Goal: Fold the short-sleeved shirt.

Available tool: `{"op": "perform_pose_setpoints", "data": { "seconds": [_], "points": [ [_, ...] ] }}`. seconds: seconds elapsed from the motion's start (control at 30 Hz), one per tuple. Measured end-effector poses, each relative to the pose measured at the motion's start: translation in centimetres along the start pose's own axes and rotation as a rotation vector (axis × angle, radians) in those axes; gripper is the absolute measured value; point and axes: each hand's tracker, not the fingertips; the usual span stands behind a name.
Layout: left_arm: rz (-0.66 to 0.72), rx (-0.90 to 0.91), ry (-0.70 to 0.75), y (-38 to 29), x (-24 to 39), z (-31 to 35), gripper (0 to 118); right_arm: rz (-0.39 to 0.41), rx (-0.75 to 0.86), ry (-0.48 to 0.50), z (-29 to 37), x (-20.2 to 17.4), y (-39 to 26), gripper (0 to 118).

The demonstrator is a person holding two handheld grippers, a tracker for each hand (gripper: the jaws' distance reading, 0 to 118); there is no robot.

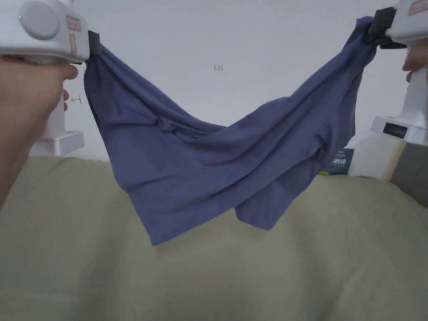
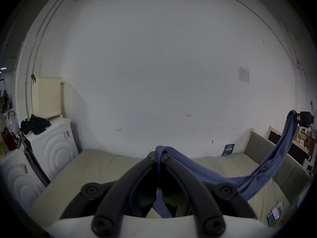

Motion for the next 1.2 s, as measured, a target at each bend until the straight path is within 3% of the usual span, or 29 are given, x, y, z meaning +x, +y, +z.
{"op": "perform_pose_setpoints", "data": {
  "seconds": [0.13,0.33,0.57,0.9,1.07,1.2],
  "points": [
    [0.034,-0.080,0.002,-6.5,0.0,-3.2,0,-0.049,-0.072,-0.013,-3.6,1.3,-6.7,4],
    [0.069,-0.202,0.010,-15.5,-0.5,-7.6,0,-0.060,-0.196,-0.035,-7.9,2.3,-16.1,4],
    [0.081,-0.250,0.001,-18.3,-1.8,-7.4,0,-0.032,-0.236,-0.028,-7.3,2.1,-17.8,4],
    [0.115,-0.271,-0.067,-22.2,-3.7,7.6,0,-0.017,-0.249,0.025,7.5,1.5,-20.8,4],
    [0.107,-0.299,-0.091,-28.4,-5.0,16.8,0,-0.021,-0.302,0.041,16.6,3.1,-27.2,4],
    [0.148,-0.425,-0.162,-35.2,-5.3,22.5,0,-0.035,-0.399,0.045,22.9,4.6,-35.0,4]
  ]
}}
